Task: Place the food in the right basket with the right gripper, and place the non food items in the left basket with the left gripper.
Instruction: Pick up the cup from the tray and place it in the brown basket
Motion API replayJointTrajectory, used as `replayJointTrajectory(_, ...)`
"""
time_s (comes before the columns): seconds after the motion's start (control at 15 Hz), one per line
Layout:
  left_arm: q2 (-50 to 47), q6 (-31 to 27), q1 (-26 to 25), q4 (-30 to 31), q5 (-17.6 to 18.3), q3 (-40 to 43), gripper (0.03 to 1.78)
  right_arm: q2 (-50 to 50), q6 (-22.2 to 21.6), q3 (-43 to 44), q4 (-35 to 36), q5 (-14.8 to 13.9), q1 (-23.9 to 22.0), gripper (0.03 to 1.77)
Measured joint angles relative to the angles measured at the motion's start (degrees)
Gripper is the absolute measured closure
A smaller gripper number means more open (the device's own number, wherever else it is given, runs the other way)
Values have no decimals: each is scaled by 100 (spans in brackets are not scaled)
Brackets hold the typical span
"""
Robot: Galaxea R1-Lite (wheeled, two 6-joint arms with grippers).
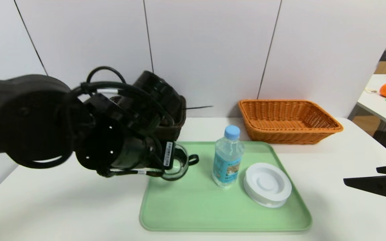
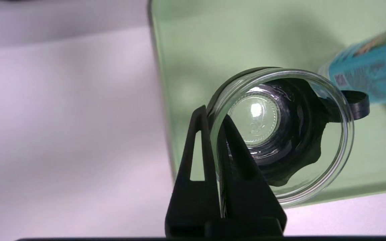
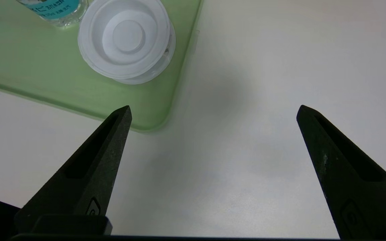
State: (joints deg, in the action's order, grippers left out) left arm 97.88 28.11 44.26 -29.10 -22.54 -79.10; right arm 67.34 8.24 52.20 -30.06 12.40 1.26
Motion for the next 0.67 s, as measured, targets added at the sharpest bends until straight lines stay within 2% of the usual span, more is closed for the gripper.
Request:
replayJointTrajectory(0.2,-193,-488,-510,29,46,-254,172,-26,2,-28,-1,2,-5,10)
replayJointTrajectory(0.33,-185,-753,-940,83,234,-512,172,-43,2,-39,9,0,-5,10)
replayJointTrajectory(0.67,441,-1039,-1838,355,592,-1480,172,-91,-1,-59,2,-2,-11,10)
